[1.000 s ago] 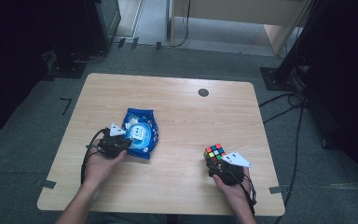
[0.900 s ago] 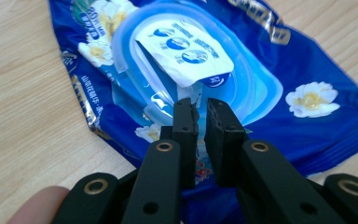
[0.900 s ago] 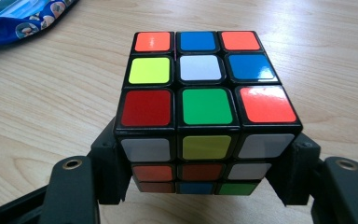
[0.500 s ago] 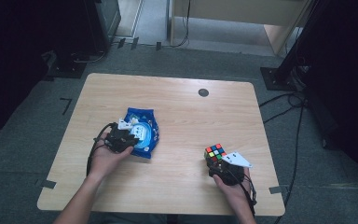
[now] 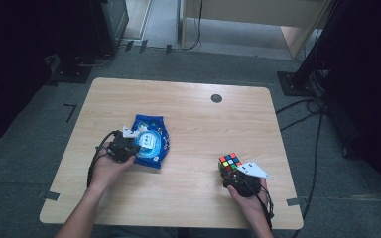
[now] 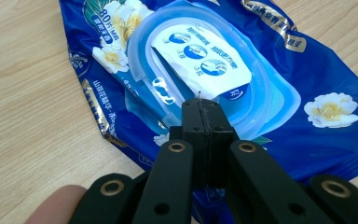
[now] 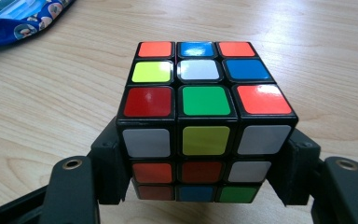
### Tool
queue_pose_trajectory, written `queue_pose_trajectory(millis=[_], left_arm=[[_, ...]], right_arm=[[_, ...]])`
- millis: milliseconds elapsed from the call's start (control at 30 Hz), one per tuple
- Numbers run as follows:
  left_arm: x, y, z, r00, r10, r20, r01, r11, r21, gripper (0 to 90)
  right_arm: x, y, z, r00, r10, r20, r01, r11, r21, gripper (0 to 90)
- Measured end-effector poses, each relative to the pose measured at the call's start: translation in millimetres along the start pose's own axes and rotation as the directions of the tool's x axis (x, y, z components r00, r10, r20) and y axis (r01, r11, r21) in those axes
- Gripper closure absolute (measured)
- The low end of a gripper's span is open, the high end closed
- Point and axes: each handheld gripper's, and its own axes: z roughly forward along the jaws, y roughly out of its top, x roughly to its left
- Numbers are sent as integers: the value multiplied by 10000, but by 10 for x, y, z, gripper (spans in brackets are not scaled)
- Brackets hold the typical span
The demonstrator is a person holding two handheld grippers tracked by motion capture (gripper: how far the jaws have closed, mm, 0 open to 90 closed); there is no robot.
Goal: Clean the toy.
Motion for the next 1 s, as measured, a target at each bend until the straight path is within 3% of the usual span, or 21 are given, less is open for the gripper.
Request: queue_pose_trajectory(millis=[100, 133, 233, 367, 400, 467, 767, 867, 1000], left_arm=[[-19, 20, 5, 9998, 185, -109, -183, 9997, 160, 900], [-50, 37, 17, 9979, 539, -372, -524, 9978, 416, 900], [-98, 38, 30, 9922, 1019, -717, -974, 9932, 643, 900], [-163, 24, 32, 9761, 1941, -974, -1885, 9800, 634, 895], [-163, 24, 32, 9761, 1941, -974, -1885, 9800, 634, 890], [-202, 24, 18, 9713, 2267, -722, -2233, 9734, 520, 884], [-195, 139, 38, 9726, 2321, -90, -2316, 9721, 378, 798], [-185, 191, 78, 9769, 2133, 121, -2136, 9763, 334, 756], [-148, 227, 129, 9844, 1757, -88, -1757, 9844, 95, 703]], right_arm=[[3, -1, 1, 10000, -16, 5, 16, 10000, 12, 345], [-1, -4, 6, 10000, -8, 28, 8, 10000, 29, 345], [-4, -6, 7, 10000, 2, 41, -2, 10000, 42, 345], [-7, -5, 3, 10000, 21, 56, -22, 10000, 16, 345], [-8, -6, 3, 10000, 26, 54, -26, 10000, 12, 345], [-8, -6, 3, 10000, 27, 53, -27, 10000, 16, 345], [-5, -7, 6, 10000, 4, 54, -4, 10000, 46, 345], [-9, -9, 7, 10000, 6, 63, -6, 10000, 50, 345], [-12, -12, 5, 10000, 22, 69, -22, 10000, 16, 345]])
